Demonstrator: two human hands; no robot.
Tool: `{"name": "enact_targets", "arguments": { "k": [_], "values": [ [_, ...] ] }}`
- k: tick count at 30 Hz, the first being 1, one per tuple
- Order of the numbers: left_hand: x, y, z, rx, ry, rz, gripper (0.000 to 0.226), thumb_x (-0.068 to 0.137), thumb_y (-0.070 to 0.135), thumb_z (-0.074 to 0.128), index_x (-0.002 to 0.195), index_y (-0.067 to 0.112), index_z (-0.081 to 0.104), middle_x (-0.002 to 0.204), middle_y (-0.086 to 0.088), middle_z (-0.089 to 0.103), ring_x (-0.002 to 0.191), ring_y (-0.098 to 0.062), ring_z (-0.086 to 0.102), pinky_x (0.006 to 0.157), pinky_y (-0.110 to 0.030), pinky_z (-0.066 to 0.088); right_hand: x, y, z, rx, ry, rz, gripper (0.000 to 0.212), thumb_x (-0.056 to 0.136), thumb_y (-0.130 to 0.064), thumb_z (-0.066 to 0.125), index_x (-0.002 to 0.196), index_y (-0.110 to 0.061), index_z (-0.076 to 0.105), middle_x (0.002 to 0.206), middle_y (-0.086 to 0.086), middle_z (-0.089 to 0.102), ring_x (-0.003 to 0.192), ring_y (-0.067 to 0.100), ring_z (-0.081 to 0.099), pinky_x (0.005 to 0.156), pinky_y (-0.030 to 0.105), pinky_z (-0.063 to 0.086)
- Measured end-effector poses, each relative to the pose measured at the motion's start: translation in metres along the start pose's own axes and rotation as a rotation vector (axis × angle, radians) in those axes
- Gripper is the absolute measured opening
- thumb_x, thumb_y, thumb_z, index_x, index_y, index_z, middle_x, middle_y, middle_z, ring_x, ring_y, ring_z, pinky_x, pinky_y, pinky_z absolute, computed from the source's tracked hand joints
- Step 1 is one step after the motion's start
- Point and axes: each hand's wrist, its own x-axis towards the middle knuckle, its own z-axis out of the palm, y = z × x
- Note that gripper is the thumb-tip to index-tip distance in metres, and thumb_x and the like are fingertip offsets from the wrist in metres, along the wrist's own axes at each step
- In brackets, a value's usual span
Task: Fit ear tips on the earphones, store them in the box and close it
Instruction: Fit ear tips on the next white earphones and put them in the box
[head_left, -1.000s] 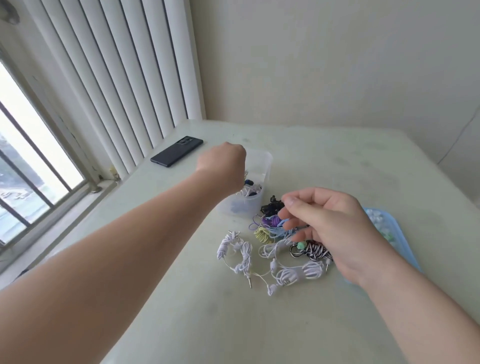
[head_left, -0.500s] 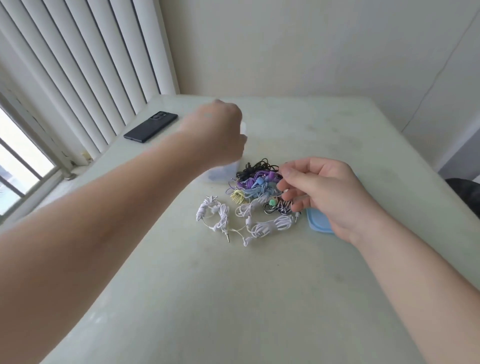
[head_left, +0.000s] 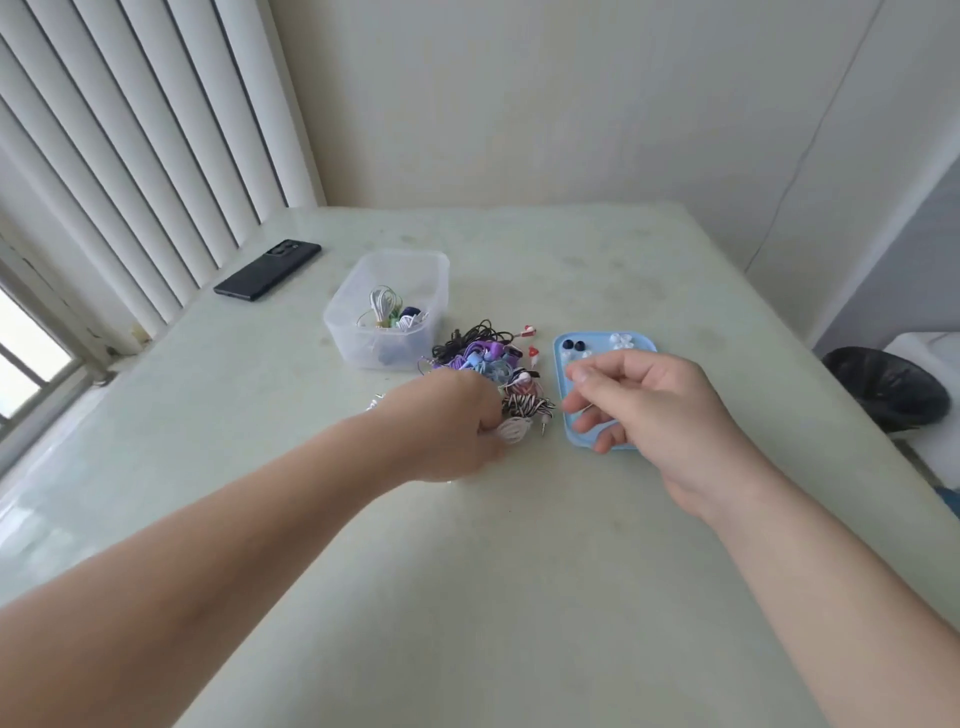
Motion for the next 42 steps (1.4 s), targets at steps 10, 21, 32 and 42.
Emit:
{"name": "enact_targets", "arguments": {
  "k": [10, 21, 32, 42],
  "values": [
    [-0.025, 0.040, -0.081, -0.841, 0.194, -0.178, 0.023, 0.089, 0.015, 0.047, 0.069, 0.012, 0.056, 0.057, -0.005, 0.062, 0.049, -0.020, 0.041, 0.047, -0.024, 0.027, -0.007, -0.018, 0.005, 0.366, -0.265, 0.016, 0.047, 0.091, -0.041, 0.068, 0.127, -0.010, 0.067, 0.125, 0.011, 0.073, 0.122, 0.026, 0.066, 0.100, 0.045, 0.054],
    [-0.015, 0.056, -0.072, -1.487, -0.167, 0.073, 0.027, 0.089, 0.020, 0.037, 0.098, 0.008, 0.060, 0.075, -0.014, 0.060, 0.062, -0.028, 0.053, 0.058, -0.036, 0.037, -0.003, -0.022, -0.002, 0.264, -0.378, -0.143, 0.029, 0.094, -0.032, 0.047, 0.090, -0.022, 0.075, 0.087, -0.005, 0.072, 0.087, 0.011, 0.067, 0.077, 0.038, 0.042],
    [-0.009, 0.053, -0.078, -1.468, 0.182, 0.160, 0.010, 0.104, 0.021, 0.059, 0.100, 0.012, 0.060, 0.073, -0.004, 0.064, 0.060, -0.019, 0.060, 0.058, -0.031, 0.046, -0.005, -0.012, -0.016, 0.329, -0.433, -0.030, 0.021, 0.092, -0.023, 0.061, 0.083, -0.010, 0.076, 0.073, 0.014, 0.064, 0.065, 0.031, 0.062, 0.061, 0.039, 0.053],
    [-0.038, 0.034, -0.015, -1.252, 0.010, -0.010, 0.033, 0.086, 0.016, 0.079, 0.117, 0.013, 0.070, 0.096, -0.010, 0.076, 0.080, -0.026, 0.075, 0.079, -0.036, 0.056, 0.004, -0.014, -0.035, 0.280, -0.201, 0.088, 0.014, 0.098, -0.007, 0.060, 0.103, -0.009, 0.072, 0.077, 0.008, 0.059, 0.048, 0.015, 0.041, 0.043, 0.025, 0.025]
  ]
}}
